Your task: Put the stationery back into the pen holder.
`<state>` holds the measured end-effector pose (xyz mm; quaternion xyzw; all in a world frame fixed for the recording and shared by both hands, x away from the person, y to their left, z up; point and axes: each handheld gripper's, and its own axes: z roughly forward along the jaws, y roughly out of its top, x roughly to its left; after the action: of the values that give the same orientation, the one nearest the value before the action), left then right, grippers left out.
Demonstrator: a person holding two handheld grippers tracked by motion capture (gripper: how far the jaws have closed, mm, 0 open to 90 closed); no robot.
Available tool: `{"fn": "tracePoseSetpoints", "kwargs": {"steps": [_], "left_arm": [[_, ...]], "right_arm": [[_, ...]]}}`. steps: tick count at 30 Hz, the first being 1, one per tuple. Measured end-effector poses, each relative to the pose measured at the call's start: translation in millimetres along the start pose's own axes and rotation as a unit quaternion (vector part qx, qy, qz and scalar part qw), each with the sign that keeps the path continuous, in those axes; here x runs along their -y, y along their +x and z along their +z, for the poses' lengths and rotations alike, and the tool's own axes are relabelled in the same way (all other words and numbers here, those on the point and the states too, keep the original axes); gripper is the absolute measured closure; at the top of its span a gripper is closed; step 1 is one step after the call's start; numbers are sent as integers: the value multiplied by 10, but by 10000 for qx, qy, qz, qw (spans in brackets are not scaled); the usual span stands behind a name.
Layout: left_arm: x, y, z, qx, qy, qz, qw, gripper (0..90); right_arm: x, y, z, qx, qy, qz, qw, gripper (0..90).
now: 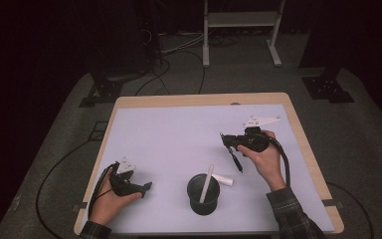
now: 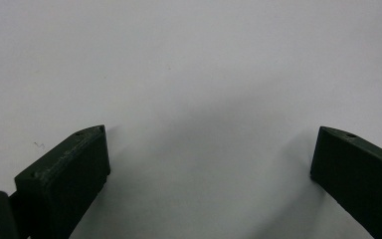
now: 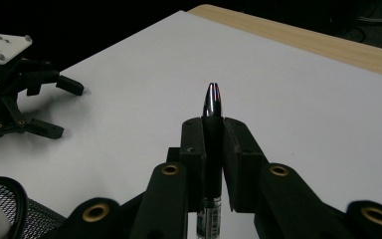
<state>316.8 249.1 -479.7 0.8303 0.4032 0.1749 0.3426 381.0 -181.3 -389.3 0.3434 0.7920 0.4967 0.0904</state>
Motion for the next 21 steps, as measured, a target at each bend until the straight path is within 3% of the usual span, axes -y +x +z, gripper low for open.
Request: {"fn": "tracePoseSetpoints", "kwargs": {"steps": [21], "left_arm": [[-1,1,-2,5,15,3,10000,11]], "right_arm": [[-39,115,-338,-300,-446,16,9986,791]]}}
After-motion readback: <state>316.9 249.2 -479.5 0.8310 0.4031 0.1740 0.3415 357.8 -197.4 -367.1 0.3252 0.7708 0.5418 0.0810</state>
